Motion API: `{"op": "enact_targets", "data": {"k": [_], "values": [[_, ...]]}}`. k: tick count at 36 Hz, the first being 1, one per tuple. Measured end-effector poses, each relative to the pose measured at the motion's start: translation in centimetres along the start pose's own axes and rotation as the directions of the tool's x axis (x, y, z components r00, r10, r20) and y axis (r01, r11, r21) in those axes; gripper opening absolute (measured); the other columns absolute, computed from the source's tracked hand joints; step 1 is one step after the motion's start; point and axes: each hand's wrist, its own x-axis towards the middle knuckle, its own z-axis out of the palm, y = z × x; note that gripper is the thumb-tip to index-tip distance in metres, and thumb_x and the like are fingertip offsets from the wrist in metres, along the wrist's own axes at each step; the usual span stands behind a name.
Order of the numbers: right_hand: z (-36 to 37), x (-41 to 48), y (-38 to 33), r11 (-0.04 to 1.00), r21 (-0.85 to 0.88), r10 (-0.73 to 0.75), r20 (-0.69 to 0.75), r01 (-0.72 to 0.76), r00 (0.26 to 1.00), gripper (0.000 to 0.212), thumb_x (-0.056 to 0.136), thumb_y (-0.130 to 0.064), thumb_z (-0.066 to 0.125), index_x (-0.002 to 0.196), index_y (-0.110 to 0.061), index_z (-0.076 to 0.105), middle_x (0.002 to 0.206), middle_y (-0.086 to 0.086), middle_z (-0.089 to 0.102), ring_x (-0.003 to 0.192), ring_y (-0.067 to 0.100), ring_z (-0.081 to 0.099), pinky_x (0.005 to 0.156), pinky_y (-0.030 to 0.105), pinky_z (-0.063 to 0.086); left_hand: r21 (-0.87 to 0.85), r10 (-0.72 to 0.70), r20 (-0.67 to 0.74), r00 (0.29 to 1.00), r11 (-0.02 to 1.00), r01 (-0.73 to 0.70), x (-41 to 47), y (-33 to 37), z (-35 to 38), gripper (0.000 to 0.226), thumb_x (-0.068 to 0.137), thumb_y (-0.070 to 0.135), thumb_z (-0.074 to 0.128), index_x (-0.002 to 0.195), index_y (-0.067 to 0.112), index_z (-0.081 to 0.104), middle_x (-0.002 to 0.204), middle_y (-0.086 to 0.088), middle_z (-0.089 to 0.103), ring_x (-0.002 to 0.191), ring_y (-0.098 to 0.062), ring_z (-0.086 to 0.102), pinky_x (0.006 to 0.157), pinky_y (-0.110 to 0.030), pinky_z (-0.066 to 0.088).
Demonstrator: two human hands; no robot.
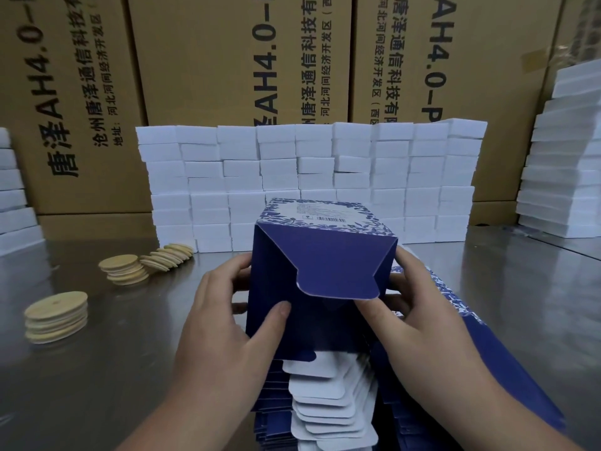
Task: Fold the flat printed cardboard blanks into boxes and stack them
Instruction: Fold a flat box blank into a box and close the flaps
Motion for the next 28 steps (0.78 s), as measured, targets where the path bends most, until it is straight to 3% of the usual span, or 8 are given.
{"op": "enact_targets", "data": {"k": [5, 9, 11, 15, 18, 21, 25, 28], "values": [[0.3, -0.3, -0.5, 1.0, -0.005, 0.021, -0.093, -0.021, 0.995, 0.066, 0.068, -0.055, 0.062, 0.1, -0.086, 0.013, 0.111, -0.047, 0.048, 0.094, -0.016, 0.056, 0.07, 0.017, 0.045, 0.146, 0.137, 0.016, 0.99, 0.98, -0.138, -0.3, 0.0, 0.1, 0.08, 0.071, 0.028, 0.074, 0.108, 0.075, 0.021, 0.115, 0.041, 0.041, 0.094, 0.016, 0.051, 0.068, -0.015, 0.04], [0.4, -0.4, -0.7, 0.998, -0.055, 0.005, -0.102, -0.01, 0.995, 0.07, 0.067, -0.055, 0.062, 0.102, -0.087, 0.01, 0.113, -0.048, 0.047, 0.093, -0.015, 0.057, 0.07, 0.021, 0.046, 0.412, 0.327, 0.112, 0.938, 0.844, -0.343, 0.0, 0.3, -0.4, 0.095, 0.071, 0.023, 0.079, 0.136, 0.039, 0.012, 0.133, -0.002, 0.046, 0.066, -0.006, 0.06, 0.045, -0.019, 0.043], [0.3, -0.4, -0.6, 0.998, -0.064, 0.005, -0.098, -0.011, 0.995, 0.07, 0.068, -0.055, 0.061, 0.111, -0.083, 0.014, 0.114, -0.044, 0.05, 0.093, -0.013, 0.059, 0.072, 0.024, 0.048, 0.478, 0.393, 0.165, 0.905, 0.77, -0.422, 0.3, 0.5, -0.6, 0.085, 0.078, 0.024, 0.073, 0.139, 0.03, 0.014, 0.137, -0.017, 0.043, 0.059, -0.017, 0.06, 0.037, -0.024, 0.043], [0.3, -0.5, -0.3, 0.998, -0.057, 0.007, -0.086, -0.012, 0.996, 0.07, 0.07, -0.051, 0.062, 0.126, -0.07, 0.023, 0.114, -0.038, 0.056, 0.092, -0.006, 0.062, 0.077, 0.031, 0.05, 0.494, 0.415, 0.199, 0.888, 0.74, -0.457, 0.5, 0.7, -0.8, 0.074, 0.081, 0.025, 0.067, 0.138, 0.03, 0.02, 0.141, -0.019, 0.039, 0.053, -0.016, 0.062, 0.039, -0.01, 0.025], [0.3, -0.4, -0.4, 0.999, -0.052, -0.002, -0.085, -0.002, 0.996, 0.066, 0.07, -0.048, 0.061, 0.121, -0.073, 0.027, 0.111, -0.038, 0.057, 0.09, -0.007, 0.062, 0.073, 0.028, 0.049, 0.474, 0.423, 0.204, 0.883, 0.746, -0.467, 0.3, 0.9, -0.8, 0.065, 0.08, 0.021, 0.07, 0.133, 0.027, 0.034, 0.139, -0.02, 0.04, 0.054, -0.002, 0.05, 0.049, -0.001, 0.014], [0.3, -0.3, -0.4, 0.999, -0.041, -0.002, -0.08, -0.002, 0.997, 0.065, 0.068, -0.049, 0.059, 0.12, -0.074, 0.028, 0.109, -0.037, 0.058, 0.088, -0.006, 0.063, 0.073, 0.03, 0.051, 0.493, 0.406, 0.205, 0.89, 0.743, -0.453, 0.3, 1.0, -0.7, 0.049, 0.079, 0.017, 0.07, 0.12, 0.022, 0.044, 0.136, -0.022, 0.044, 0.057, -0.007, 0.043, 0.049, 0.001, 0.01], [0.4, -0.4, -0.2, 0.999, -0.049, -0.011, -0.077, 0.007, 0.997, 0.066, 0.067, -0.051, 0.059, 0.123, -0.071, 0.03, 0.111, -0.03, 0.061, 0.092, -0.001, 0.065, 0.079, 0.036, 0.055, 0.5, 0.349, 0.188, 0.918, 0.77, -0.395, 0.4, 1.0, -0.6, 0.037, 0.078, 0.024, 0.062, 0.113, 0.028, 0.05, 0.135, -0.021, 0.047, 0.064, -0.017, 0.068, 0.049, -0.009, 0.032], [0.3, -0.5, -0.2, 0.998, -0.057, -0.021, -0.072, 0.017, 0.997, 0.066, 0.068, -0.052, 0.058, 0.125, -0.07, 0.029, 0.112, -0.031, 0.06, 0.092, -0.002, 0.064, 0.079, 0.034, 0.054, 0.473, 0.335, 0.179, 0.925, 0.795, -0.38, 0.3, 0.8, -0.6, 0.034, 0.083, 0.031, 0.062, 0.116, 0.03, 0.052, 0.14, -0.017, 0.043, 0.08, -0.013, 0.068, 0.052, -0.013, 0.037]]}}
